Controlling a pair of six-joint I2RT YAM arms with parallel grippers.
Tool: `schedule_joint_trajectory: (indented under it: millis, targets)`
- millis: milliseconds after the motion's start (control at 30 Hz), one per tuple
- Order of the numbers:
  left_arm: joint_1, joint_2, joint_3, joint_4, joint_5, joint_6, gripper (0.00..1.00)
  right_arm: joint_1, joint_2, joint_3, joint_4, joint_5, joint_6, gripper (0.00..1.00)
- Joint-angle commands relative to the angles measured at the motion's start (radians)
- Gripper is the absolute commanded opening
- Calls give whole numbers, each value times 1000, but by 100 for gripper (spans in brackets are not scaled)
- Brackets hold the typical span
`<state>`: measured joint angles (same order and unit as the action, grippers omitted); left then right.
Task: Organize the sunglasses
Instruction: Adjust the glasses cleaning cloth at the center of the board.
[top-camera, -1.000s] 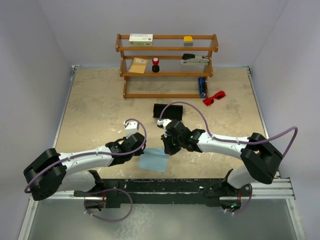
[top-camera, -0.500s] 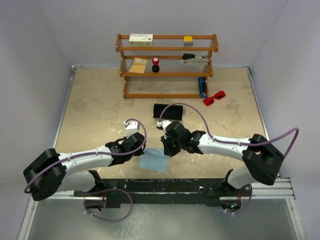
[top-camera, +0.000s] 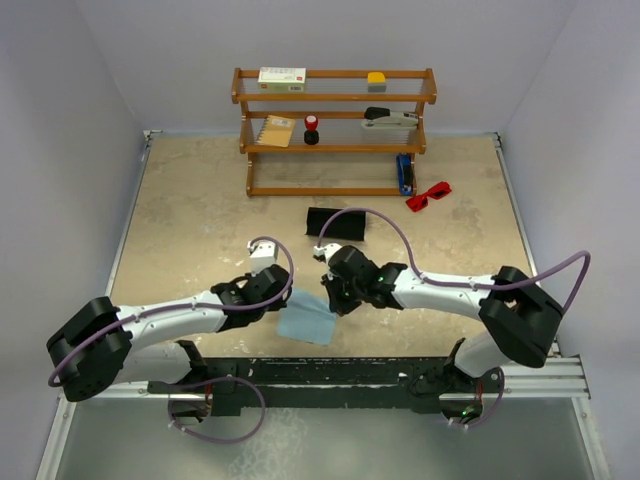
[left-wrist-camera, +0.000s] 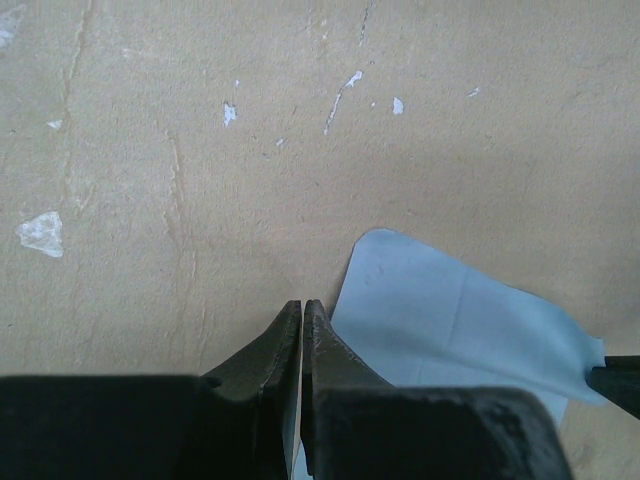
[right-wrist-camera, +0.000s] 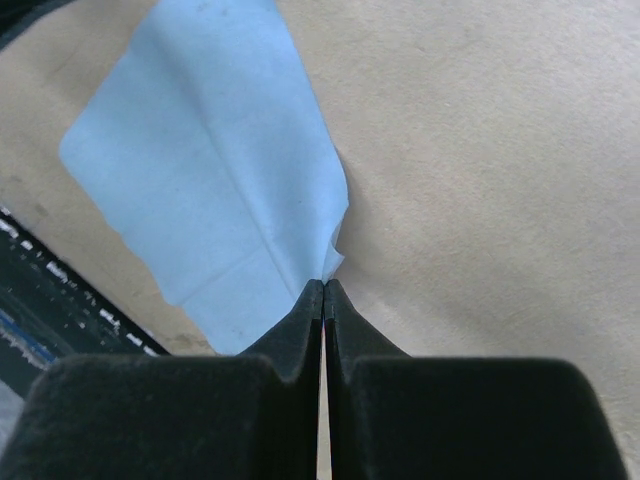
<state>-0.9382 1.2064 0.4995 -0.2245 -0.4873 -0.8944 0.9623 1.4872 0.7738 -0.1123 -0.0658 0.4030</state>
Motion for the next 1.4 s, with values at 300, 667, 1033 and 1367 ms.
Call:
schedule_joint_trajectory:
  millis: [300, 667, 1033, 1367]
  targets:
    - [-2, 37, 91, -3, -26, 43, 0, -15, 67, -10, 12, 118, 42, 0]
    - [-2, 40, 85, 5, -38, 38, 0, -79, 143, 67, 50, 104, -54, 0]
    - [4, 91, 92, 37, -73, 33, 14, -113, 152, 102, 42, 65, -109, 31]
    - [48, 121, 123, 90, -55, 87, 19, -113, 95, 119, 22, 68, -92, 40]
